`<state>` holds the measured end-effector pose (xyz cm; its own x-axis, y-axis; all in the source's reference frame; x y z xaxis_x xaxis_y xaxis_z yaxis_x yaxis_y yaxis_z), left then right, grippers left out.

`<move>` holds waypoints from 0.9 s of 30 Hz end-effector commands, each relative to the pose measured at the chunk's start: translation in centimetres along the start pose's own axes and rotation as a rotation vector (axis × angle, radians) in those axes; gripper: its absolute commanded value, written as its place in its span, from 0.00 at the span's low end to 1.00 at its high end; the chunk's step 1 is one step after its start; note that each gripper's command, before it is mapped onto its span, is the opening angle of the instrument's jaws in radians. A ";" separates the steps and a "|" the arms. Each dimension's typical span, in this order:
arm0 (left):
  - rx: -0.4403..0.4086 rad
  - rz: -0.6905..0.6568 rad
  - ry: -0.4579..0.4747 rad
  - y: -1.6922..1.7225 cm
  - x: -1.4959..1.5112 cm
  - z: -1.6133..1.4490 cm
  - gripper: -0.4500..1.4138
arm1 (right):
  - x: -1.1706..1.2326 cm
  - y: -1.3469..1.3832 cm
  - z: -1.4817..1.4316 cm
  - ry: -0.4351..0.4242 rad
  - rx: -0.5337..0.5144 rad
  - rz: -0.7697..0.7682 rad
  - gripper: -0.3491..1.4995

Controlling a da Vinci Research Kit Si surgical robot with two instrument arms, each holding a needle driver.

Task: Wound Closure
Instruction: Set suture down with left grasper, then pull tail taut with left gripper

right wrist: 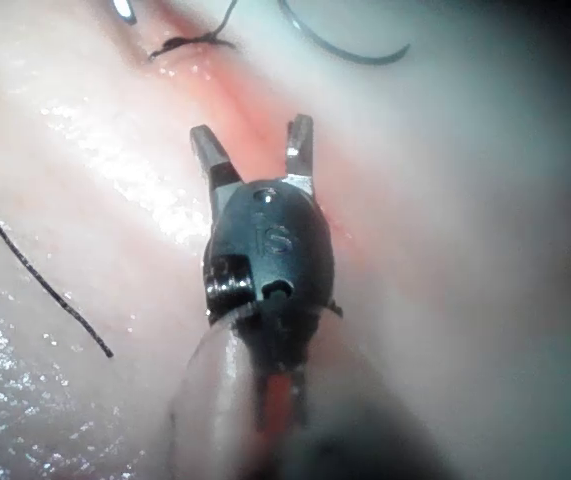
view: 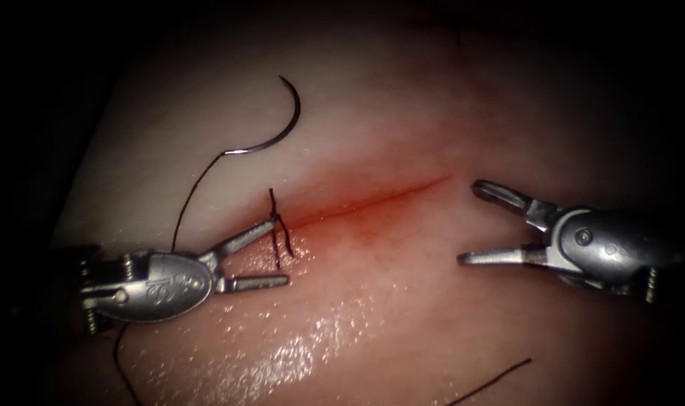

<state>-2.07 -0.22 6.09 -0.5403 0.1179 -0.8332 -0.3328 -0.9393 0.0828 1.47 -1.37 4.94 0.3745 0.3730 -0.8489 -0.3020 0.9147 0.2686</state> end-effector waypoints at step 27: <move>-0.080 0.493 -0.084 0.05 -0.05 0.39 0.28 | 0.03 -0.02 0.28 0.010 0.004 -0.024 0.97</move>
<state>-2.30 -0.16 6.30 -0.6829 -0.3222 -0.6556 0.0366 -0.9114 0.4099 1.65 -1.34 4.99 0.3750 0.3495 -0.8586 -0.2904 0.9239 0.2493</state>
